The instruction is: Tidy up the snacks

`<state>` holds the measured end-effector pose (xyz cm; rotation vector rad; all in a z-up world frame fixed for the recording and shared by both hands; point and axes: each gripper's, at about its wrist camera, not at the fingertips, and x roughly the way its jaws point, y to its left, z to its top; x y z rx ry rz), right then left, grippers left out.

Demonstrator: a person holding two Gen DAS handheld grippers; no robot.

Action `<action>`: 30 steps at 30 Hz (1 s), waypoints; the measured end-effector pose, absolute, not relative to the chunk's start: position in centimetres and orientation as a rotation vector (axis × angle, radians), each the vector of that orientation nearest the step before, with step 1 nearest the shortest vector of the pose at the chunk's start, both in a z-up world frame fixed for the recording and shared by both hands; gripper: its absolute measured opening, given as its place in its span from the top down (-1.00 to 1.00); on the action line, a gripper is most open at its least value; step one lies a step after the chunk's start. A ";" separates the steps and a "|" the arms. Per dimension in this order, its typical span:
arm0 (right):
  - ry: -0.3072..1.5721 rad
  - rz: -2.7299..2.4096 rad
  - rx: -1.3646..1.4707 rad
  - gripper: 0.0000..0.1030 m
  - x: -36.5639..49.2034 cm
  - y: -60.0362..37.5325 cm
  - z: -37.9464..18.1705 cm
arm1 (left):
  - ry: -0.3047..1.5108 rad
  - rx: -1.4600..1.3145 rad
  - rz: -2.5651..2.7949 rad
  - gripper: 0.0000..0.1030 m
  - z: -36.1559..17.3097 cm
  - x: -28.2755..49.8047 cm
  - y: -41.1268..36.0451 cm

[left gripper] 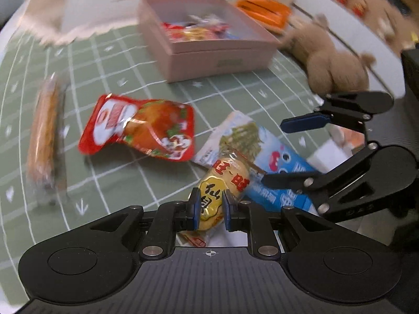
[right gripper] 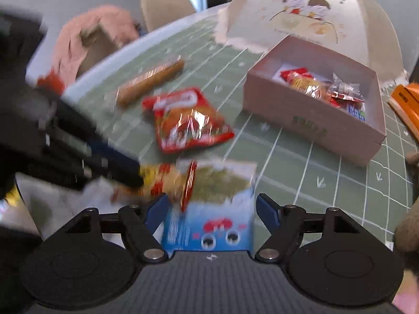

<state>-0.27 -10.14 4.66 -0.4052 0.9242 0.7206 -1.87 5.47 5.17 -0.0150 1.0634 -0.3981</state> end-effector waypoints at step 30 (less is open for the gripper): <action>0.940 0.493 -0.189 -0.61 -0.5 -14.9 4.7 | 1.050 0.155 -0.269 0.10 4.7 0.0 3.9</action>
